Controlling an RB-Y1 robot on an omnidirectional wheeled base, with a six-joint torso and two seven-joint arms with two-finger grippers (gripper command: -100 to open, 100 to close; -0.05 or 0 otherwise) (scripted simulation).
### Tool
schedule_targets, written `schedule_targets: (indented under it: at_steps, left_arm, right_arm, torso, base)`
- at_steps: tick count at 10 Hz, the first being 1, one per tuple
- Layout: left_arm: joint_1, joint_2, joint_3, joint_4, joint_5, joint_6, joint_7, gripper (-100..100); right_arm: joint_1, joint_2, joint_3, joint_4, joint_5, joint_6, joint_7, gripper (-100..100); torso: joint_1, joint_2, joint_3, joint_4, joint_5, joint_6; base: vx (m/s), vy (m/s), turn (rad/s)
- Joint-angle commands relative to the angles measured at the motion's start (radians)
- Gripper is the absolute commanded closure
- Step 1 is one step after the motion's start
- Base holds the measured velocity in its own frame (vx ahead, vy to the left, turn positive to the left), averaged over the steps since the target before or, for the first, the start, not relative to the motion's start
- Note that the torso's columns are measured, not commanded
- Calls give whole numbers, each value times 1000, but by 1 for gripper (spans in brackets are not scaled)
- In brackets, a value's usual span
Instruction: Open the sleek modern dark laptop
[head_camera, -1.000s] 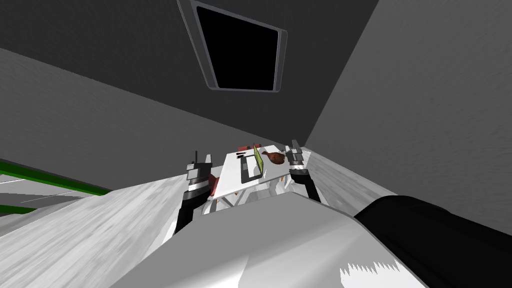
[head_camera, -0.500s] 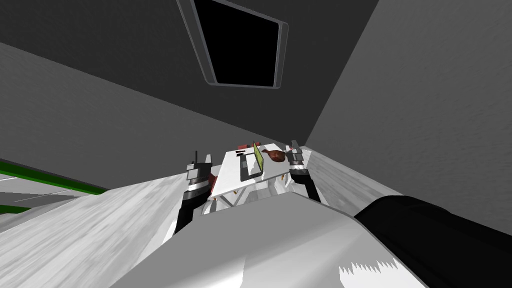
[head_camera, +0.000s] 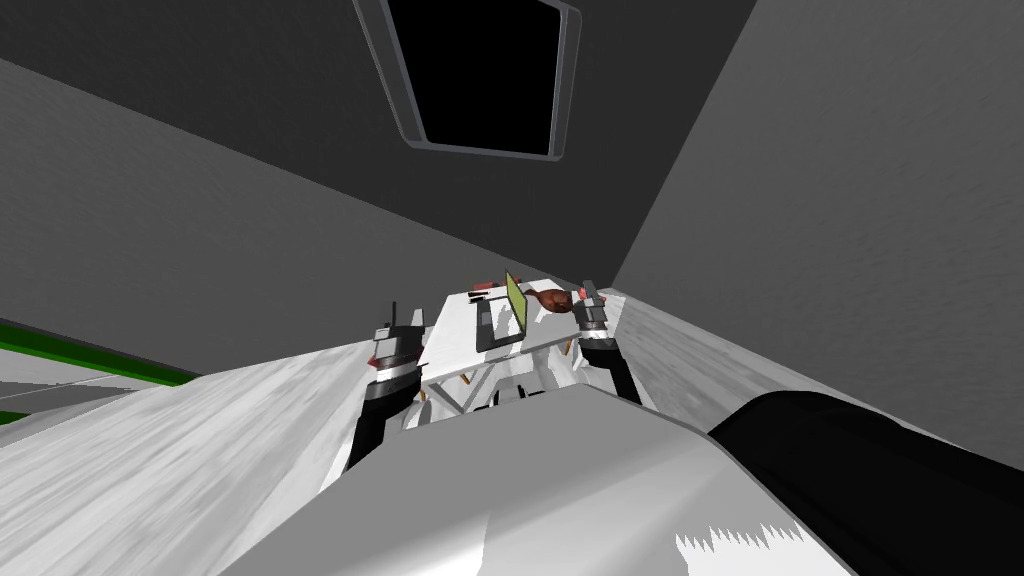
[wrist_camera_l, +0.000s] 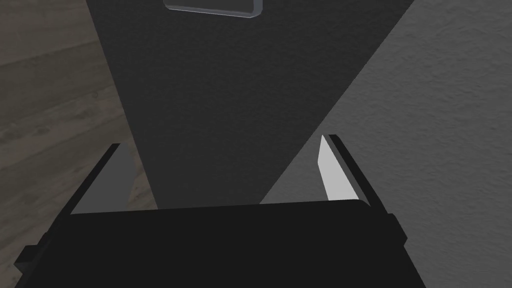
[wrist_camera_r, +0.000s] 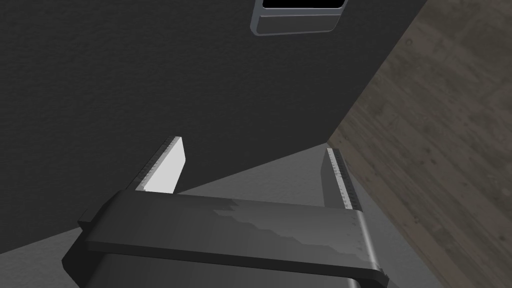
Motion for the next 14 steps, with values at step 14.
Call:
schedule_targets:
  at_steps: [14]
  left_arm:
    - [28, 139, 23, -64, -60, 310, -47, -100]
  right_arm:
    - [0, 0, 0, 0, 0, 0, 0, 0]
  torso:
    - [2, 12, -25, 14, 0, 0]
  base:
    - [12, -111, -17]
